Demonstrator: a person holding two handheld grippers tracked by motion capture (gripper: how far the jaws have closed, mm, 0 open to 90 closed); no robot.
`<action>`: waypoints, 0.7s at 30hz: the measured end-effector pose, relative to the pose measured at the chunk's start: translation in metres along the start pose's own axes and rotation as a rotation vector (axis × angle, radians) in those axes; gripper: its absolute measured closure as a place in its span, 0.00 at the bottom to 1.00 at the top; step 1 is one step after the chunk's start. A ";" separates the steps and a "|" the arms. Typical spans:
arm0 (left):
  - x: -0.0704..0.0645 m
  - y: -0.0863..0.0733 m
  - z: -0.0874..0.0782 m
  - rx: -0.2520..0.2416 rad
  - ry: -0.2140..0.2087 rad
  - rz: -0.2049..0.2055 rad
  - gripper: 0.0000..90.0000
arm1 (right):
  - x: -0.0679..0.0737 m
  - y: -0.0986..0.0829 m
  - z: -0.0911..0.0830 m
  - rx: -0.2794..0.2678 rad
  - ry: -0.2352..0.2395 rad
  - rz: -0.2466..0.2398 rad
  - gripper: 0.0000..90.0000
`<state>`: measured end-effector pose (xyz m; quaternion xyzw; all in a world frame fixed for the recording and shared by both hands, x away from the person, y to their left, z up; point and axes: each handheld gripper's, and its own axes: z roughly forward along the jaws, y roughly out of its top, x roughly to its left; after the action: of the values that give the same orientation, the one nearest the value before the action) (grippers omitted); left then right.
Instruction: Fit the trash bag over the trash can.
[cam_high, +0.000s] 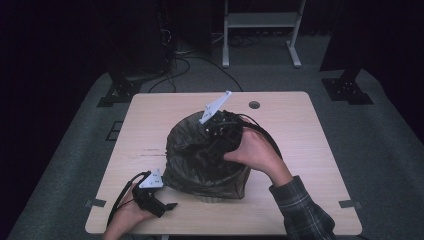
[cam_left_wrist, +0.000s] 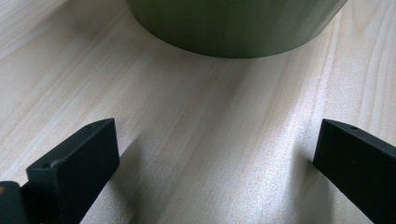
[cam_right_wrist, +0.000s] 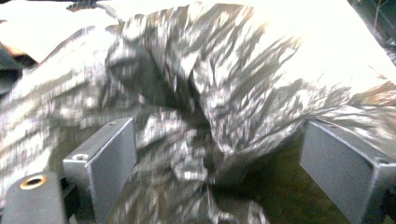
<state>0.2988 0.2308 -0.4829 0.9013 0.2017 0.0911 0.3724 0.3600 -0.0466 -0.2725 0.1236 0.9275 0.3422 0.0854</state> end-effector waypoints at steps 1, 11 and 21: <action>0.000 0.000 0.000 0.000 0.000 0.000 0.00 | 0.000 0.004 0.001 -0.006 -0.005 -0.002 0.11; 0.000 0.000 0.000 -0.001 -0.001 -0.002 0.00 | -0.003 0.021 0.030 0.048 0.025 -0.007 0.11; 0.000 0.000 0.000 -0.002 -0.001 -0.003 0.00 | 0.001 0.027 0.085 0.202 0.082 -0.002 0.11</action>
<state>0.2986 0.2307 -0.4830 0.9007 0.2028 0.0901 0.3734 0.3845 0.0261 -0.3185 0.1164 0.9602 0.2517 0.0347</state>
